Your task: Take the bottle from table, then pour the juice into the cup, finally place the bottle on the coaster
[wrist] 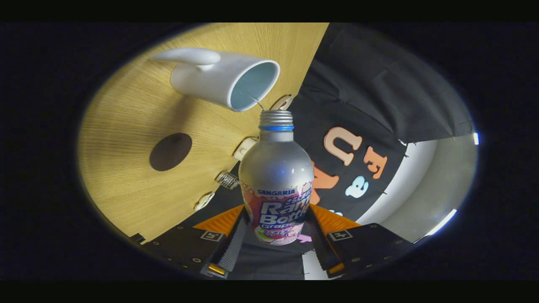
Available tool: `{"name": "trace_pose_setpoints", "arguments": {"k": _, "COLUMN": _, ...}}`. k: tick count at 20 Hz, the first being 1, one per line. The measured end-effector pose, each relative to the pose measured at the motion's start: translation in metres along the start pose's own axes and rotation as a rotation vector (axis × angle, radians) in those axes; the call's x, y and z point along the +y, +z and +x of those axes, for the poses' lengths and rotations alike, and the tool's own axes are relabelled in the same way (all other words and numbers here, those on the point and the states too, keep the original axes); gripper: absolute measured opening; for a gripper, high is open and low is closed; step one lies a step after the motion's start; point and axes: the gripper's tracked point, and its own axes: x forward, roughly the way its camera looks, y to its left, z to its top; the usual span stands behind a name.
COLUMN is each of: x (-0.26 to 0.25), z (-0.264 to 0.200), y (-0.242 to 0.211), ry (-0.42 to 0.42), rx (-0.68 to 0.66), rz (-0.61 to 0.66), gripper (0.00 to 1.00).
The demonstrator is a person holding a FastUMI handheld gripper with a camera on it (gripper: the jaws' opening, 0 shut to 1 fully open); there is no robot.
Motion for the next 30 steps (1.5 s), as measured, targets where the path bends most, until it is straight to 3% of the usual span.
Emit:
{"name": "trace_pose_setpoints", "arguments": {"k": 9, "x": -0.007, "z": -0.002, "y": 0.004, "ry": 0.006, "rx": -0.023, "rz": -0.023, "gripper": 0.75}}
{"name": "trace_pose_setpoints", "arguments": {"k": 15, "x": 0.002, "z": -0.004, "y": 0.006, "ry": 0.035, "rx": -0.017, "rz": 0.055, "gripper": 0.75}}
{"name": "trace_pose_setpoints", "arguments": {"k": 25, "x": 0.042, "z": -0.015, "y": 0.011, "ry": 0.140, "rx": 0.049, "rz": 0.423, "gripper": 0.75}}
{"name": "trace_pose_setpoints", "arguments": {"k": 30, "x": 0.023, "z": -0.012, "y": 0.003, "ry": 0.147, "rx": 0.056, "rz": 0.651, "gripper": 0.75}}
